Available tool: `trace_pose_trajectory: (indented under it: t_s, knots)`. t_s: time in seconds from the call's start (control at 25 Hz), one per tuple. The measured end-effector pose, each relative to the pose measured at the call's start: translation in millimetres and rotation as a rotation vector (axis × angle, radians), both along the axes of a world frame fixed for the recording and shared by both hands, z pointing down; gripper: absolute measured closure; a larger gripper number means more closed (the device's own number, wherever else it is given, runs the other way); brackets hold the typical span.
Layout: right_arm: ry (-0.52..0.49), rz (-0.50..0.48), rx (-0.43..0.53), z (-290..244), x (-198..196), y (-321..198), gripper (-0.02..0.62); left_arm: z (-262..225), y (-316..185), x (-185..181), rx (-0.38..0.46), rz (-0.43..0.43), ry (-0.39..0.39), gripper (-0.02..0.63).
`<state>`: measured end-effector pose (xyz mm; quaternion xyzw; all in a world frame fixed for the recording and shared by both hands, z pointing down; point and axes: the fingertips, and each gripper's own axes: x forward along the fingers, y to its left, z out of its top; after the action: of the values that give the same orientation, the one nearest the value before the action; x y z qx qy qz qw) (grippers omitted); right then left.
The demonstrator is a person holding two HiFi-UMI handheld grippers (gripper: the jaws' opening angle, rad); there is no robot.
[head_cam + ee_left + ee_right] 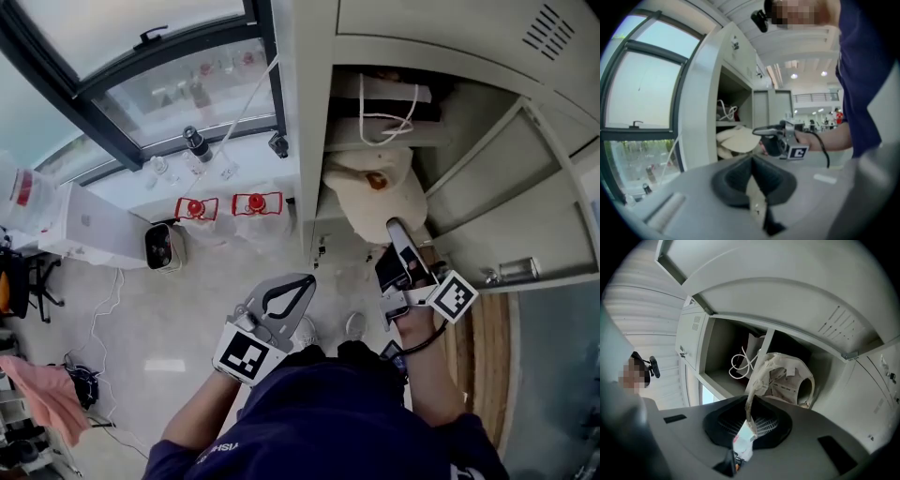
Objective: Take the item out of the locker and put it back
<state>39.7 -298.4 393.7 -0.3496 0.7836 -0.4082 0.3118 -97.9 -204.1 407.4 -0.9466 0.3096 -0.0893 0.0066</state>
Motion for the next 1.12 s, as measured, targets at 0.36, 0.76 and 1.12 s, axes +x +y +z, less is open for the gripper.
trace_pose_trajectory:
  t_s: [0.36, 0.76, 1.12]
  knots:
    - [-0.039, -0.002, -0.035, 19, -7, -52, 0.574, 8, -14, 1, -0.034, -0.051, -0.04, 0.603]
    - [-0.051, 0.003, -0.107, 48, -9, -92, 0.574, 16, -22, 3, -0.075, -0.103, -0.063, 0.603]
    - [-0.026, 0.033, -0.198, 73, -12, -112, 0.574, 20, -23, 2, -0.087, -0.116, -0.079, 0.603]
